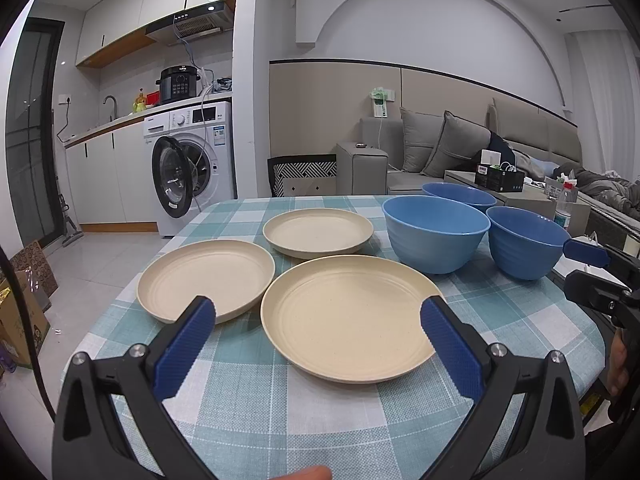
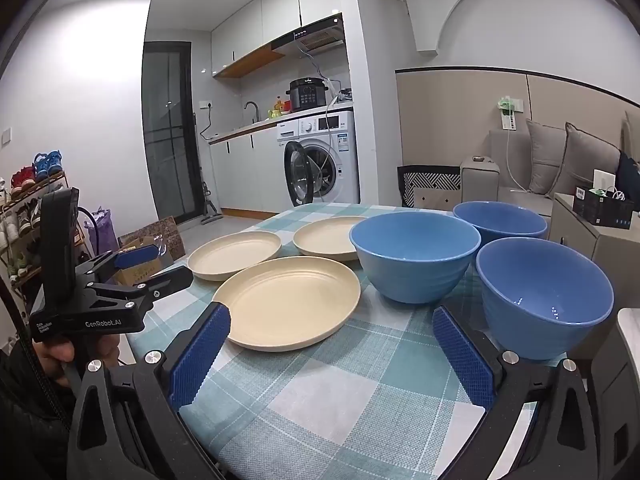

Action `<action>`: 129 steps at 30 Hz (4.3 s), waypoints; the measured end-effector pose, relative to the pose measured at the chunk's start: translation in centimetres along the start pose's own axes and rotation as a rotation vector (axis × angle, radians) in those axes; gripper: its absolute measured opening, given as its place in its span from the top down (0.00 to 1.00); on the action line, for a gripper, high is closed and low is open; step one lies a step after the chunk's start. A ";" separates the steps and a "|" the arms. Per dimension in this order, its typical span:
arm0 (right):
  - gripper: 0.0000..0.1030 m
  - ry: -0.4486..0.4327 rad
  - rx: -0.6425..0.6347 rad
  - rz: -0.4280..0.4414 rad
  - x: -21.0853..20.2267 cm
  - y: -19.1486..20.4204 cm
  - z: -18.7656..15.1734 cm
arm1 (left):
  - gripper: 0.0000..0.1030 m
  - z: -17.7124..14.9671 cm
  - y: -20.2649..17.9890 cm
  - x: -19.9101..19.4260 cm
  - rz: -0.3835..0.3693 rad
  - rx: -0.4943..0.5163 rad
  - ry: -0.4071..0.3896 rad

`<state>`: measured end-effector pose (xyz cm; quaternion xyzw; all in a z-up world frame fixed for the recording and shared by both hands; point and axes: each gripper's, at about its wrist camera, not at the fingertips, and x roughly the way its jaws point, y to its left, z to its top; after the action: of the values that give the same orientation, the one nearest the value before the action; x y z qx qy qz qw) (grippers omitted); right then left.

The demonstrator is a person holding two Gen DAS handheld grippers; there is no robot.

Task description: Organize plates and bowls

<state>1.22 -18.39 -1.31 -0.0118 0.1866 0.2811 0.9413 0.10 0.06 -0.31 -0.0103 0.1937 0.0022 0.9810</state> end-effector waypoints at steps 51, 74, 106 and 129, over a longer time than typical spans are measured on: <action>0.00 0.005 0.004 -0.002 0.2 -0.2 -0.2 | 0.00 -0.1 0.2 0.3 0.010 0.005 0.002; 0.00 0.032 -0.030 -0.081 0.1 0.4 1.1 | 0.00 1.4 -0.1 -0.1 -0.016 0.025 0.000; 0.00 0.029 -0.106 -0.123 2.5 1.0 6.8 | 0.00 7.0 0.2 2.6 0.033 0.071 0.005; 0.00 0.021 -0.125 -0.122 6.9 -2.1 12.4 | 0.00 9.9 2.0 8.0 0.082 0.038 0.048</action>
<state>11.97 -14.99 7.53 -0.0849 0.1773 0.2343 0.9521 11.23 2.28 5.77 0.0164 0.2172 0.0384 0.9752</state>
